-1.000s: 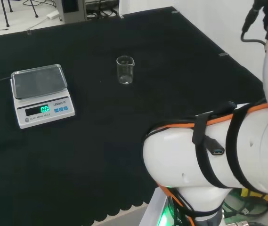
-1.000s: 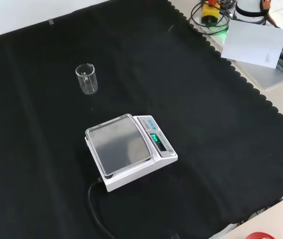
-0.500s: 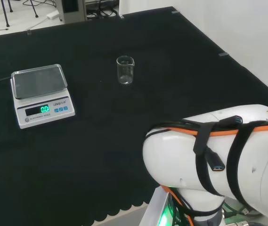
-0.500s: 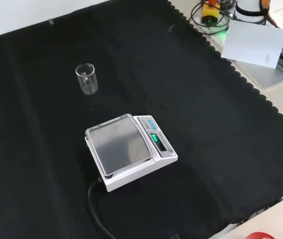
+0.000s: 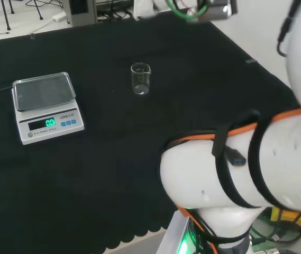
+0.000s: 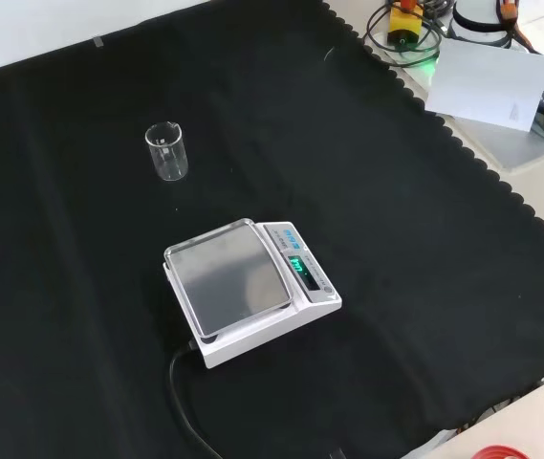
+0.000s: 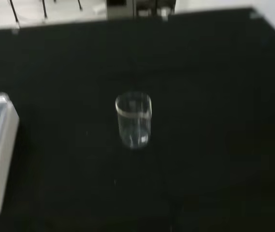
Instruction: Pick up the beaker.
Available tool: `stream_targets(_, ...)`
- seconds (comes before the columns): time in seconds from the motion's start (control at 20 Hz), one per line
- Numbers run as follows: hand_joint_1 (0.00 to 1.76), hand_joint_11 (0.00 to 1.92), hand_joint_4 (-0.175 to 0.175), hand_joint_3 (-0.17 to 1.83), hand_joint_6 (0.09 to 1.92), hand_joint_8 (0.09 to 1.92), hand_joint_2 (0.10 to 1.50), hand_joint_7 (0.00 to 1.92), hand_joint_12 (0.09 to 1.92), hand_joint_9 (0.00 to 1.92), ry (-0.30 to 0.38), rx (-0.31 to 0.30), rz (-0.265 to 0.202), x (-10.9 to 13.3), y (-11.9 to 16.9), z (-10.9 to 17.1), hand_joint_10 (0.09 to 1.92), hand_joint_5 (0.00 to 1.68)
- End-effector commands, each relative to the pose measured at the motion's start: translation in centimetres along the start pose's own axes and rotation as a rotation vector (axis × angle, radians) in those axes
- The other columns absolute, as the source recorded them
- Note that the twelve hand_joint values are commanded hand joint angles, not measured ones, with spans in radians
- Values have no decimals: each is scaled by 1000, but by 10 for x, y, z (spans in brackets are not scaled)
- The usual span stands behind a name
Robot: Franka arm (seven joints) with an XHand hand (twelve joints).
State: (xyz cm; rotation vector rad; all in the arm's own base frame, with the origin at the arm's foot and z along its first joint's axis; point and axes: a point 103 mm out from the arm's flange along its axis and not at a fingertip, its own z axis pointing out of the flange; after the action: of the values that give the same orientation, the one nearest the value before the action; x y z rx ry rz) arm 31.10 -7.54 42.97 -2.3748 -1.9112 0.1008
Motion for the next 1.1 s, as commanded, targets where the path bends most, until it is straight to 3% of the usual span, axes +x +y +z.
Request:
stream_targets(0.05, 515, 0, 84, 110, 87, 624, 695, 83, 1507, 175, 11, 7, 84, -52, 126, 79, 887, 80)
stream_targets(0.15, 517, 0, 84, 109, 87, 624, 695, 82, 1507, 175, 9, 6, 96, -64, 143, 84, 886, 79)
stream_targets(0.35, 521, 0, 87, 108, 87, 626, 697, 78, 1507, 176, 48, -83, 82, -75, 170, 101, 885, 63)
stream_targets(0.5, 522, 0, 88, 107, 87, 627, 698, 75, 1507, 177, 69, -86, 66, -74, 188, 123, 885, 54)
stream_targets(0.75, 527, 0, 89, 106, 87, 629, 700, 73, 1505, 180, 50, -93, 7, -61, 215, 166, 885, 51)
stream_targets(1.1, 528, 0, 89, 105, 87, 632, 702, 71, 1497, 182, 69, -54, -84, -13, 238, 217, 883, 51)
